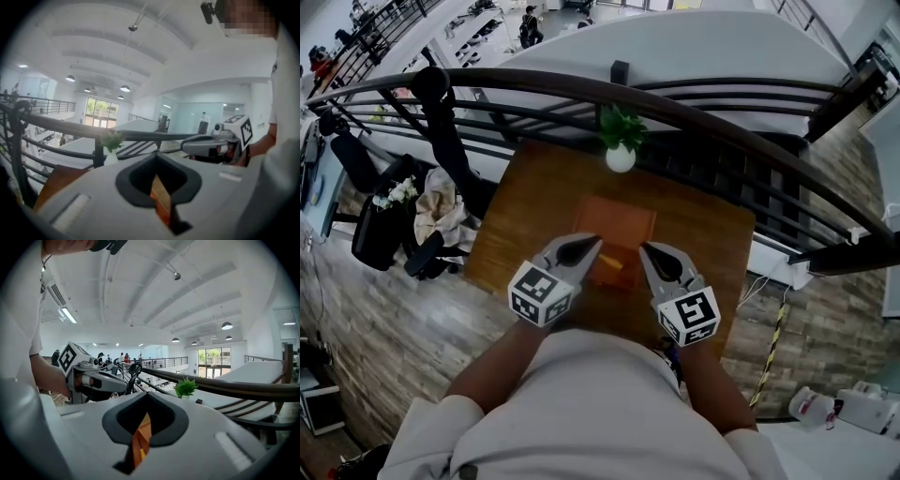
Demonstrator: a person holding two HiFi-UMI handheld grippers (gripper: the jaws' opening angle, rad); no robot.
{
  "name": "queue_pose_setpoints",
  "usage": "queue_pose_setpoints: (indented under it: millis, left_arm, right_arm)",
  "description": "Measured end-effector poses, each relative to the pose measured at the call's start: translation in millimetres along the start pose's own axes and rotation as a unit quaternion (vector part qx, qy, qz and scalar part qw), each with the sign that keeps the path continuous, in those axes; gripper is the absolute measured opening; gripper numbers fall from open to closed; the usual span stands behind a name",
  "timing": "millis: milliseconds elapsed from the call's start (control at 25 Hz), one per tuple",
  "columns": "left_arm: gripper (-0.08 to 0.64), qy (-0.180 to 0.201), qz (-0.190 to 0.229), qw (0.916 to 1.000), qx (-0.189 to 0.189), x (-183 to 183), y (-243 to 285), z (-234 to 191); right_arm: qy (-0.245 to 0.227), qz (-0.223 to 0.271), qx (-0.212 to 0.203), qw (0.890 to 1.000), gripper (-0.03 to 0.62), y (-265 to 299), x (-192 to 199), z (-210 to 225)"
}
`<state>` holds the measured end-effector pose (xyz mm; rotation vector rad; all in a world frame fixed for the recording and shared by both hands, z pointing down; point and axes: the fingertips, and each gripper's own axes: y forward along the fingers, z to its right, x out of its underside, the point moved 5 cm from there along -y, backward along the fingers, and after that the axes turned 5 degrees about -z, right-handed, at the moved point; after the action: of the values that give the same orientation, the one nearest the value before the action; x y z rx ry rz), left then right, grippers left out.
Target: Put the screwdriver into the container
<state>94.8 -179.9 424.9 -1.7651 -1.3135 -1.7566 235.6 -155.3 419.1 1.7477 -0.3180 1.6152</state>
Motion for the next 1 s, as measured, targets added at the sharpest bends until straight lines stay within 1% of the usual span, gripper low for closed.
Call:
queue_pose_setpoints:
  millis: [160,400,640,1000]
  left_arm:
    - [0.003,0.008,0.004,1.0,-0.002,-1,-14,-1]
    - [0.003,0.018,0.01,0.9997,0.01,-2,-38,-7]
    - [0.003,0.021,0.007,0.9994,0.028,5,-76,-17]
    - [0.003,0.026,0.01,0.9986,0.046,23,-132,-21]
  right_arm:
    - [-0.003,0.004,0.003,1.0,0.006,0,-3,-9]
    - [0.0,0.008,0.023,1.0,0.006,-2,-9,-28]
    - [0.003,0.002,0.041,0.999,0.006,4,-14,-60]
    - [0.008,0.001,0.073,0.997,0.006,-5,-14,-107]
